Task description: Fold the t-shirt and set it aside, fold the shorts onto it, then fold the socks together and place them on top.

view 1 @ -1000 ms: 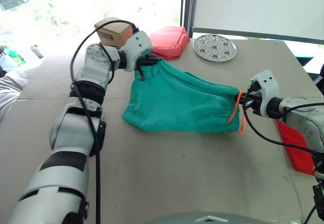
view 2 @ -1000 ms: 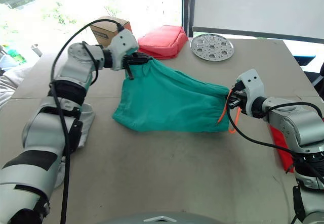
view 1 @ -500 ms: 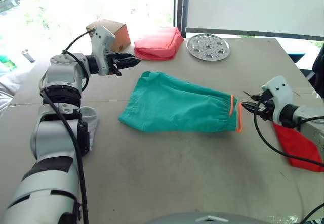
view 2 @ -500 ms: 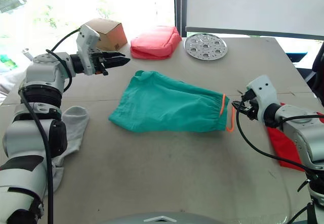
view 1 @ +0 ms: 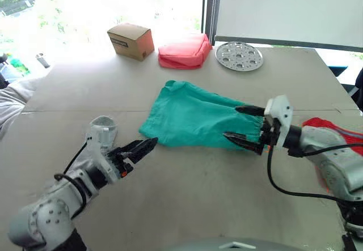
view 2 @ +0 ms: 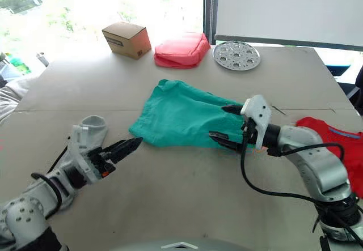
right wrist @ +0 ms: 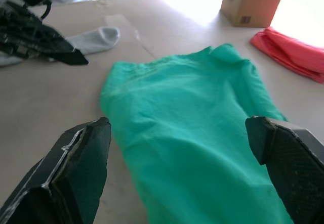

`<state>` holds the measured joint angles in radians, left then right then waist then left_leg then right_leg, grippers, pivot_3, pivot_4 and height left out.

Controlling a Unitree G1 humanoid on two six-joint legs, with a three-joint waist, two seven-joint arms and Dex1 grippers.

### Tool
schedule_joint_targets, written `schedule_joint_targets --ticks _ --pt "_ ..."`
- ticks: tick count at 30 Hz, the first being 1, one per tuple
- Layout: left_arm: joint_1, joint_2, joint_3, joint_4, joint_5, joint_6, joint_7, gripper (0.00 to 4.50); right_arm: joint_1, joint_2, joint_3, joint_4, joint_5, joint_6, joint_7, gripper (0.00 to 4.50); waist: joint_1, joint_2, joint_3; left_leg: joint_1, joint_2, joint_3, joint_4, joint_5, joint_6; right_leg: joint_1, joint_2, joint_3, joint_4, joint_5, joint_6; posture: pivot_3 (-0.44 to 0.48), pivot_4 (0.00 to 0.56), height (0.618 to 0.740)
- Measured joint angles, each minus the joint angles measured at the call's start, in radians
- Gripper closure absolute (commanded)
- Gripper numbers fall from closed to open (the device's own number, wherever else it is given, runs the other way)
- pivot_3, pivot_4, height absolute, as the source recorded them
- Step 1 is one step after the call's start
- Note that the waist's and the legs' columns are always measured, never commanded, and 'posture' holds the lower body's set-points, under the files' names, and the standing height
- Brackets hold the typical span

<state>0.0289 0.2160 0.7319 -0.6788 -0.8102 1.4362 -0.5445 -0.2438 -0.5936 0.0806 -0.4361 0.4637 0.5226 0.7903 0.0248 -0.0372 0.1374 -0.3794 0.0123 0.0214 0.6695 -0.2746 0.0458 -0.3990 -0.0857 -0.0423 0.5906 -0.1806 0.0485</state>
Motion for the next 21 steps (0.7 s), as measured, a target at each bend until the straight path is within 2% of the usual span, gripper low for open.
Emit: schedule_joint_targets --ticks 2,3,9,15,21 --pt "0.035 -0.050 -0.035 -0.022 0.001 -0.008 0.052 0.08 -0.014 0.012 0.052 0.090 -0.068 -0.050 0.000 0.00 -0.004 0.000 0.000 0.000 -0.001 0.000 0.000 0.000 0.000 0.001 0.000 0.000 0.000 0.000 0.000 0.000 0.150 0.739" --pt "0.054 -0.085 -0.058 -0.034 0.002 -0.029 0.093 0.08 -0.050 0.035 0.091 0.193 -0.133 -0.069 -0.022 0.00 -0.010 0.000 0.000 0.000 -0.001 -0.001 -0.001 0.001 -0.002 0.000 0.001 0.000 0.000 0.000 -0.001 0.000 0.150 0.739" --pt "0.026 -0.171 -0.122 -0.032 0.017 -0.100 0.232 0.08 -0.101 0.054 0.176 0.390 -0.267 -0.095 -0.052 0.00 -0.008 0.002 0.000 0.000 -0.002 -0.001 -0.001 0.003 -0.004 0.001 0.001 0.000 0.000 -0.001 -0.002 0.000 0.150 0.739" --pt "-0.042 -0.293 -0.104 -0.004 0.002 -0.090 0.429 0.08 -0.067 0.062 0.120 0.313 -0.235 -0.112 -0.032 0.00 -0.009 0.003 0.000 0.000 -0.002 -0.002 -0.001 0.000 0.001 0.001 0.000 0.000 -0.001 -0.001 -0.002 0.000 0.150 0.739" --pt "-0.177 -0.300 -0.068 0.090 -0.078 -0.048 0.609 0.08 -0.027 0.053 0.070 0.212 -0.202 -0.089 -0.034 0.00 -0.002 0.004 -0.001 0.000 -0.003 -0.004 0.000 0.001 0.000 0.003 0.001 -0.001 0.000 -0.001 -0.001 0.000 0.150 0.739"
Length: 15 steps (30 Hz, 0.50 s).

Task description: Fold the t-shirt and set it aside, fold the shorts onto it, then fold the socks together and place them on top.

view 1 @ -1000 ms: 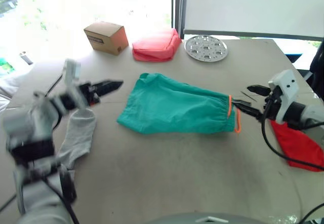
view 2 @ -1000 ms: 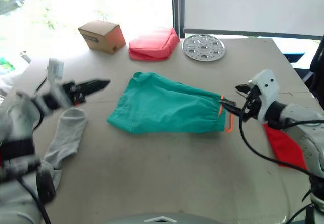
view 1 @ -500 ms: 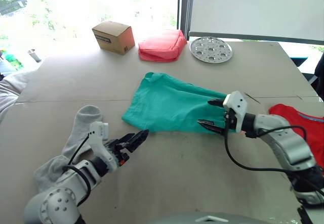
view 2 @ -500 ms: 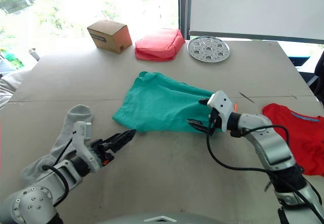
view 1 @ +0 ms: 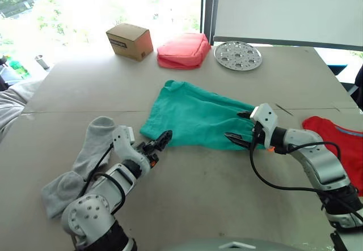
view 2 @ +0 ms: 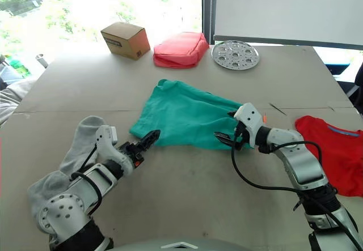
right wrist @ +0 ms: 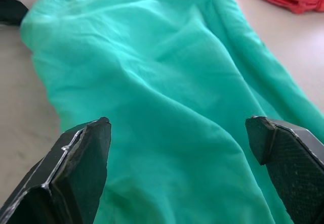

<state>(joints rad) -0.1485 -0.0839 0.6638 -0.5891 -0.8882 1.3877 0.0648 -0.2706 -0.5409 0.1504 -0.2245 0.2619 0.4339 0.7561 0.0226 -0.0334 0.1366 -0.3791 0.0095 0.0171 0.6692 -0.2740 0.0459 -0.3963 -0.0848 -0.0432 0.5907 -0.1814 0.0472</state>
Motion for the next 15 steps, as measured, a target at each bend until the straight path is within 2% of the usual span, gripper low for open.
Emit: schedule_joint_targets --ticks 6,11,13,15 --pt "-0.181 -0.020 0.002 0.219 -0.038 -0.134 0.155 0.08 0.030 0.001 -0.004 -0.045 0.006 0.022 -0.011 0.00 0.005 0.000 -0.001 -0.001 -0.003 -0.001 -0.001 0.000 0.000 0.000 0.001 0.000 -0.001 0.000 0.000 0.000 0.150 0.739" --pt "-0.209 -0.020 -0.062 0.304 -0.016 -0.235 0.148 0.08 0.060 -0.001 -0.012 -0.074 0.009 0.041 -0.025 0.00 0.015 0.001 -0.001 -0.001 -0.004 0.000 -0.001 0.000 0.000 0.000 0.000 0.000 -0.001 0.000 -0.001 0.000 0.150 0.739" --pt "-0.209 -0.009 -0.101 0.328 0.005 -0.262 0.128 0.60 0.061 -0.001 -0.012 -0.081 0.010 0.044 -0.031 0.00 0.024 0.003 -0.001 -0.001 -0.004 -0.001 -0.001 0.000 0.000 0.000 -0.001 0.000 -0.001 0.000 0.000 0.000 0.150 0.739" --pt "-0.209 0.005 -0.147 0.362 0.047 -0.300 0.113 1.40 0.070 -0.001 -0.016 -0.098 0.011 0.049 -0.043 0.00 0.031 0.003 -0.002 -0.001 -0.004 -0.002 0.000 0.000 0.000 0.001 -0.002 0.001 -0.001 0.000 0.000 0.000 0.150 0.739"
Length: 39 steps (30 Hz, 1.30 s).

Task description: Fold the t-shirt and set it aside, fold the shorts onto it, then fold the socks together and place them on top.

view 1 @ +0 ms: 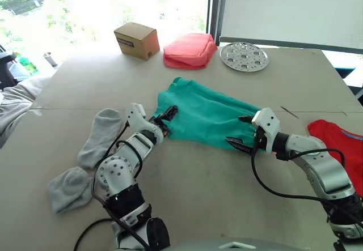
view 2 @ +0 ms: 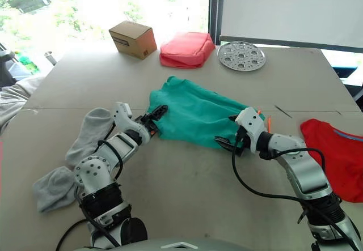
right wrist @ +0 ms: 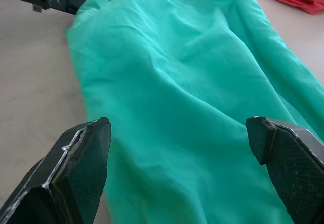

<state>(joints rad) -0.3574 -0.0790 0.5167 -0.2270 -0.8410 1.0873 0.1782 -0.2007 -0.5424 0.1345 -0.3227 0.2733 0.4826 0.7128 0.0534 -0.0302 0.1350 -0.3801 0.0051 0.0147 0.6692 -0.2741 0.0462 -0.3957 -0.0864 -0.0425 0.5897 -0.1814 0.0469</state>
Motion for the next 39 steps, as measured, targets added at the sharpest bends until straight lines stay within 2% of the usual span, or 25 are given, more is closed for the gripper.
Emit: schedule_joint_targets --ticks 4,6,10,14,17,20,23,25,26,28,29,33,37,39 --pt "0.000 0.016 -0.061 0.044 0.073 -0.061 -0.016 3.57 0.020 0.000 -0.014 -0.035 0.004 0.017 -0.017 0.00 0.016 0.001 0.000 -0.002 -0.002 -0.004 0.001 0.001 0.001 0.000 0.000 0.002 0.000 0.000 0.000 0.000 0.150 0.739" --pt "0.001 0.017 -0.068 0.056 0.097 -0.083 -0.016 4.48 0.031 0.000 -0.026 -0.057 0.006 0.019 -0.026 0.00 0.019 0.001 0.000 -0.004 -0.003 -0.006 0.001 0.001 0.002 0.000 0.000 0.001 0.000 0.000 0.000 0.000 0.150 0.739" --pt "0.001 0.024 -0.070 0.060 0.101 -0.123 -0.002 4.48 0.064 0.001 -0.070 -0.106 0.025 0.031 -0.050 0.00 0.010 0.001 0.000 -0.004 -0.002 -0.006 -0.001 0.001 0.002 -0.001 0.001 0.001 -0.001 0.000 0.000 0.000 0.150 0.739" --pt "0.002 0.042 0.003 0.048 0.093 -0.193 0.044 4.48 0.079 0.000 -0.115 -0.141 0.043 0.040 -0.072 0.00 -0.014 0.001 0.000 -0.004 0.000 -0.006 -0.003 0.001 0.001 -0.001 0.003 0.001 -0.001 0.000 0.000 0.000 0.150 0.739" --pt "0.000 0.102 0.048 0.030 0.100 -0.266 0.058 4.48 0.090 -0.001 -0.131 -0.157 0.048 0.043 -0.081 0.00 -0.027 0.000 0.002 -0.004 0.001 -0.005 -0.003 0.001 0.001 -0.002 0.005 0.001 -0.002 0.000 0.000 0.000 0.150 0.739" --pt "0.001 0.210 0.020 0.003 0.156 -0.329 0.001 4.48 0.095 -0.002 -0.145 -0.171 0.053 0.053 -0.087 0.00 -0.029 -0.001 0.003 -0.004 0.001 -0.005 -0.003 0.001 0.001 -0.002 0.005 0.001 -0.002 0.000 0.000 0.000 0.150 0.739" --pt "-0.043 0.402 -0.158 -0.034 0.272 -0.417 -0.186 4.48 0.113 -0.010 -0.160 -0.184 0.065 0.060 -0.088 0.00 -0.014 -0.001 0.004 -0.005 0.000 -0.006 -0.003 0.001 0.001 -0.002 0.004 0.001 -0.002 -0.001 0.000 0.000 0.150 0.739" --pt "-0.090 0.457 -0.246 -0.067 0.311 -0.464 -0.281 4.48 0.115 -0.011 -0.169 -0.188 0.069 0.061 -0.088 0.00 -0.011 0.001 0.005 -0.005 -0.001 -0.005 -0.002 0.001 0.001 -0.002 0.002 0.002 -0.003 -0.001 0.000 0.000 0.150 0.739" --pt "-0.120 0.500 -0.346 -0.080 0.364 -0.529 -0.379 4.48 0.118 -0.013 -0.179 -0.195 0.071 0.062 -0.091 0.00 -0.012 0.002 0.005 -0.004 -0.002 -0.003 -0.003 0.001 0.001 -0.001 0.001 0.003 -0.003 0.000 0.000 0.000 0.150 0.739" --pt "-0.133 0.524 -0.441 -0.085 0.403 -0.577 -0.461 4.48 0.124 -0.022 -0.190 -0.205 0.072 0.064 -0.094 0.00 -0.015 0.003 0.005 -0.004 -0.002 -0.001 -0.003 0.001 0.001 -0.002 0.001 0.004 -0.003 0.000 0.001 0.000 0.150 0.739" --pt "-0.146 0.560 -0.551 -0.083 0.458 -0.632 -0.564 4.48 0.140 -0.027 -0.205 -0.219 0.074 0.071 -0.103 0.00 -0.015 0.003 0.005 -0.005 -0.001 0.000 -0.003 0.001 0.001 -0.002 0.002 0.004 -0.004 0.000 0.001 0.000 0.150 0.739" --pt "-0.133 0.609 -0.813 -0.077 0.549 -0.775 -0.841 4.48 0.191 -0.034 -0.260 -0.276 0.090 0.105 -0.128 0.00 -0.017 0.005 0.007 -0.004 0.001 0.003 -0.004 0.000 0.003 -0.005 0.002 0.007 -0.004 -0.001 0.001 0.000 0.150 0.739" --pt "-0.095 0.639 -0.916 -0.050 0.573 -0.840 -0.996 4.48 0.244 -0.038 -0.289 -0.324 0.101 0.127 -0.141 0.00 -0.022 0.005 0.007 -0.004 0.002 0.005 -0.005 0.000 0.003 -0.007 0.003 0.009 -0.003 -0.001 0.001 0.000 0.150 0.739" --pt "-0.091 0.675 -0.969 0.034 0.576 -0.880 -1.167 4.48 0.306 -0.042 -0.297 -0.379 0.111 0.149 -0.150 0.00 -0.024 0.005 0.007 -0.005 0.003 0.005 -0.004 0.000 0.003 -0.008 0.003 0.009 -0.002 -0.004 0.007 0.000 0.150 0.739"
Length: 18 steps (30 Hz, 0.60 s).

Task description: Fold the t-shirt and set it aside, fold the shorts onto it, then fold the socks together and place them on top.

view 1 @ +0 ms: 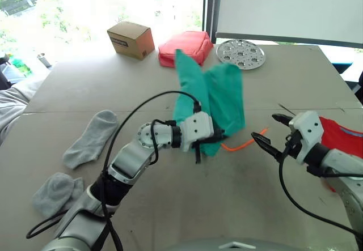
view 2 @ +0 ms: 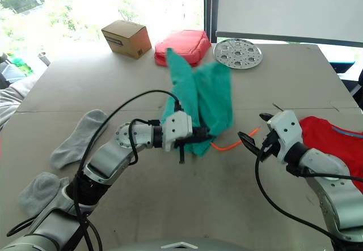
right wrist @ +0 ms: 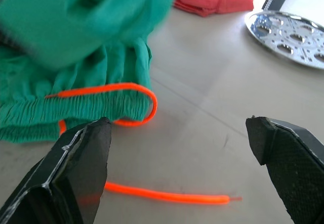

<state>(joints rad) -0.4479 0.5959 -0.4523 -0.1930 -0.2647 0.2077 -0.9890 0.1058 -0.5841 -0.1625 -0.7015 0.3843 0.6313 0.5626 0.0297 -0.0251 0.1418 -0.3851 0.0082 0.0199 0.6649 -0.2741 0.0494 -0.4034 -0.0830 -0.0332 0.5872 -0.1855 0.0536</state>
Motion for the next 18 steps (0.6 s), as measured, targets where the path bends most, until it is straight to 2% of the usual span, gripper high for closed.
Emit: schedule_joint_targets --ticks 2,5,7,8,10,11,13,14,16,18 --pt "0.000 0.055 -0.005 0.039 0.011 -0.026 -0.080 4.48 0.011 0.000 -0.003 -0.021 0.005 0.006 -0.004 0.00 -0.007 0.000 0.000 0.000 0.000 0.000 0.000 0.000 0.000 0.000 0.000 0.001 0.000 0.000 0.000 0.000 0.150 0.739" --pt "0.005 0.083 0.034 0.087 0.021 -0.080 -0.140 4.48 0.030 0.001 -0.003 -0.030 0.009 0.010 -0.013 0.00 -0.009 0.000 0.000 -0.001 0.001 -0.001 0.000 0.000 0.000 -0.001 0.000 0.000 0.000 0.000 0.001 0.000 0.150 0.739" --pt "0.010 0.081 0.079 0.086 -0.012 -0.069 -0.148 3.82 0.034 0.001 -0.003 -0.030 0.009 0.010 -0.016 0.00 -0.009 0.000 0.000 -0.001 0.001 -0.001 0.000 0.000 0.000 -0.001 -0.001 0.000 0.000 0.000 0.001 0.000 0.150 0.739" --pt "0.024 0.078 0.134 0.069 -0.090 -0.002 -0.148 3.67 0.030 0.003 -0.002 -0.026 0.012 0.007 -0.016 0.00 -0.011 0.000 0.000 -0.001 0.001 -0.001 0.000 0.000 0.000 -0.001 -0.001 0.000 0.000 0.000 0.001 0.000 0.150 0.739" --pt "0.043 0.091 0.232 0.030 -0.216 0.110 -0.149 2.82 0.003 0.024 -0.003 -0.012 0.033 0.011 -0.022 0.00 -0.016 -0.001 0.001 -0.001 0.002 -0.001 0.000 0.000 0.000 -0.001 -0.001 0.000 0.000 0.000 0.001 0.000 0.150 0.739" --pt "0.046 0.103 0.270 0.011 -0.263 0.155 -0.149 2.65 -0.018 0.034 -0.003 -0.004 0.048 0.014 -0.024 0.00 -0.017 0.000 0.001 0.000 0.002 -0.001 0.000 0.000 0.000 -0.001 0.000 0.000 0.000 -0.001 0.001 0.000 0.150 0.739" --pt "0.048 0.115 0.301 -0.005 -0.300 0.190 -0.150 2.65 -0.040 0.039 -0.003 0.006 0.060 0.019 -0.024 0.00 -0.017 0.000 0.001 0.000 0.002 0.000 0.000 0.000 0.000 -0.001 0.000 0.000 0.000 -0.001 0.001 0.000 0.150 0.739" --pt "0.063 0.134 0.348 -0.035 -0.357 0.252 -0.149 2.65 -0.085 0.039 0.010 0.026 0.068 0.021 -0.022 0.00 -0.017 0.000 0.001 0.000 0.002 0.000 0.000 0.000 0.000 -0.001 0.000 0.000 0.000 -0.001 0.001 0.000 0.150 0.739" --pt "0.064 0.141 0.370 -0.046 -0.372 0.289 -0.138 2.65 -0.136 0.039 0.032 0.048 0.065 0.021 -0.023 0.00 -0.015 0.000 0.002 0.000 0.002 -0.001 0.000 0.000 0.000 -0.001 0.000 0.000 0.000 -0.001 0.001 0.000 0.150 0.739" --pt "0.035 0.117 0.371 -0.060 -0.358 0.331 -0.070 2.65 -0.189 0.041 0.090 0.086 0.047 0.020 -0.024 0.00 -0.009 -0.001 0.002 0.000 0.001 -0.001 0.000 0.000 0.000 0.000 0.001 -0.001 0.000 -0.001 0.001 0.000 0.150 0.739"
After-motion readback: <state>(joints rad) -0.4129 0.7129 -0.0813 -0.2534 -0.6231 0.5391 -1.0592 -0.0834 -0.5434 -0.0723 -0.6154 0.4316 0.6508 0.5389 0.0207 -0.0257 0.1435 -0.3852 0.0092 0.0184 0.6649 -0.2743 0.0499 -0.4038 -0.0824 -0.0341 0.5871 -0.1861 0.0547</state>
